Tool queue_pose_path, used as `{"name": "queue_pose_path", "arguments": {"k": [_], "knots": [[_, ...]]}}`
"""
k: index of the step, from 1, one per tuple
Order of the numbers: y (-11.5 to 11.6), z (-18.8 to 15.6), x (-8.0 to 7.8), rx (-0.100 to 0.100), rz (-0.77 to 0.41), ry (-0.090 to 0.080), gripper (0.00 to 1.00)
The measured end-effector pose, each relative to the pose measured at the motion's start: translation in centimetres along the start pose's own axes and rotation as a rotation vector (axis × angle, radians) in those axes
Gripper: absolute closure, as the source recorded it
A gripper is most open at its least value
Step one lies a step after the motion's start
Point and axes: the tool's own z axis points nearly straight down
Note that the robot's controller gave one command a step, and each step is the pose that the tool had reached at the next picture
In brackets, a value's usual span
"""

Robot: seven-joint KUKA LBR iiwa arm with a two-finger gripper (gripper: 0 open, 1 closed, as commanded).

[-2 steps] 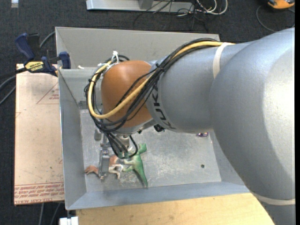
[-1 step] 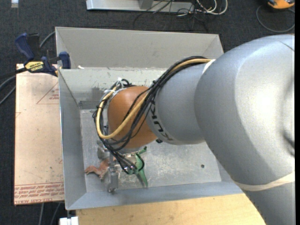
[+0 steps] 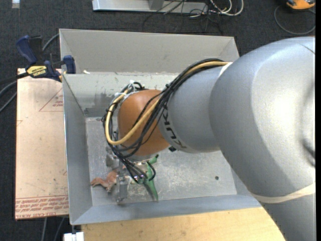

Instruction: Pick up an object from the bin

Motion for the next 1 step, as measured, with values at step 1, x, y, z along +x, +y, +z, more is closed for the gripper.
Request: {"name": "queue_pose_path", "arguments": {"k": [1], "knots": [[0.72, 0.08, 0.56, 0.0, -0.03, 0.008, 0.0]]}}
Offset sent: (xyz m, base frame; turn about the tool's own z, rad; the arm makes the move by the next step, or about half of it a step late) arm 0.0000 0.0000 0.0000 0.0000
